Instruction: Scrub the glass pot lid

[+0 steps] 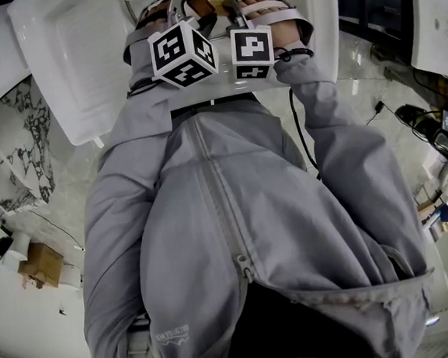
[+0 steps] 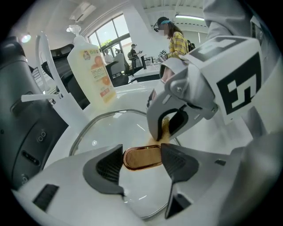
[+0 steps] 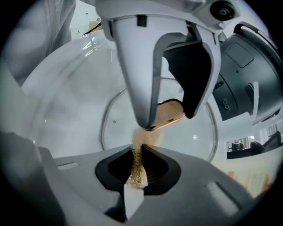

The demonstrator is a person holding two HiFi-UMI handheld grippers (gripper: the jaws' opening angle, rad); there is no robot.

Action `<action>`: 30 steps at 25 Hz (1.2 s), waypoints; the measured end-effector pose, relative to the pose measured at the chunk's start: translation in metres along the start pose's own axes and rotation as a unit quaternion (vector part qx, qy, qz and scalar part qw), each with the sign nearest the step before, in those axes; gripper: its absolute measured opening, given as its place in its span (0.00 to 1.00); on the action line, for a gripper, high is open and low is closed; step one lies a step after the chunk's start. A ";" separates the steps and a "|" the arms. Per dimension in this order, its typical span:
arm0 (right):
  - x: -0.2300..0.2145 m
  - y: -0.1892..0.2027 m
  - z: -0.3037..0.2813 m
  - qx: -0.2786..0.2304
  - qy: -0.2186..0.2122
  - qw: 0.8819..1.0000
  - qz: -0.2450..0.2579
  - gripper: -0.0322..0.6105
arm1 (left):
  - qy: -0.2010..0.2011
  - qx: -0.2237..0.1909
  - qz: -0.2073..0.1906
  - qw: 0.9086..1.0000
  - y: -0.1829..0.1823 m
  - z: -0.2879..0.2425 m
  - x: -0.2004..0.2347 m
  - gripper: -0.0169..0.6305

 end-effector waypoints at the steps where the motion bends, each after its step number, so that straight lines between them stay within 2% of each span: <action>1: 0.007 0.000 -0.002 0.000 -0.013 1.000 0.000 0.11 | 0.000 0.001 -0.001 1.000 0.000 0.000 0.000 0.44; 5: 0.018 -0.002 -0.008 0.006 -0.036 0.999 0.001 0.11 | -0.002 0.002 -0.002 1.000 -0.001 -0.002 0.000 0.44; 9: 0.032 -0.011 -0.012 0.002 -0.108 0.994 0.008 0.11 | -0.004 0.003 0.000 1.000 -0.001 -0.001 0.002 0.44; 11: 0.043 -0.017 -0.015 -0.011 -0.127 0.992 0.008 0.11 | -0.003 0.003 -0.002 1.000 -0.001 -0.002 0.001 0.44; 14: 0.056 -0.023 -0.019 -0.029 -0.163 0.986 -0.020 0.11 | -0.002 -0.001 -0.006 1.000 -0.002 -0.002 0.001 0.44; 17: 0.061 -0.025 -0.010 -0.053 -0.212 0.974 -0.053 0.11 | -0.002 0.002 -0.004 1.000 -0.003 -0.001 0.002 0.44; 19: 0.052 -0.020 0.002 -0.069 -0.221 0.969 -0.082 0.11 | -0.002 0.004 -0.004 1.000 -0.002 -0.001 0.001 0.44; 21: 0.030 -0.005 0.015 -0.077 -0.196 0.971 -0.117 0.11 | -0.001 0.005 -0.003 1.000 -0.001 -0.001 0.000 0.44; 24: -0.018 0.026 0.035 -0.083 -0.101 0.981 -0.141 0.11 | -0.001 0.005 -0.003 1.000 -0.001 -0.001 0.000 0.44; 27: -0.064 0.044 0.047 -0.094 0.009 0.987 -0.127 0.11 | 0.000 0.006 -0.003 1.000 0.002 -0.001 0.000 0.44; 30: -0.091 0.048 0.044 -0.097 0.071 0.989 -0.091 0.11 | 0.001 0.008 -0.003 1.000 0.003 -0.001 0.000 0.44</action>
Point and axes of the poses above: the fingertips, and each gripper's own axes: z backward along the fingers, x to its left, y out of its underside, the point moved 3 cm from there along z, backward along the fingers, and after that the axes turned 4 degrees about -z, right-handed, at the moved point
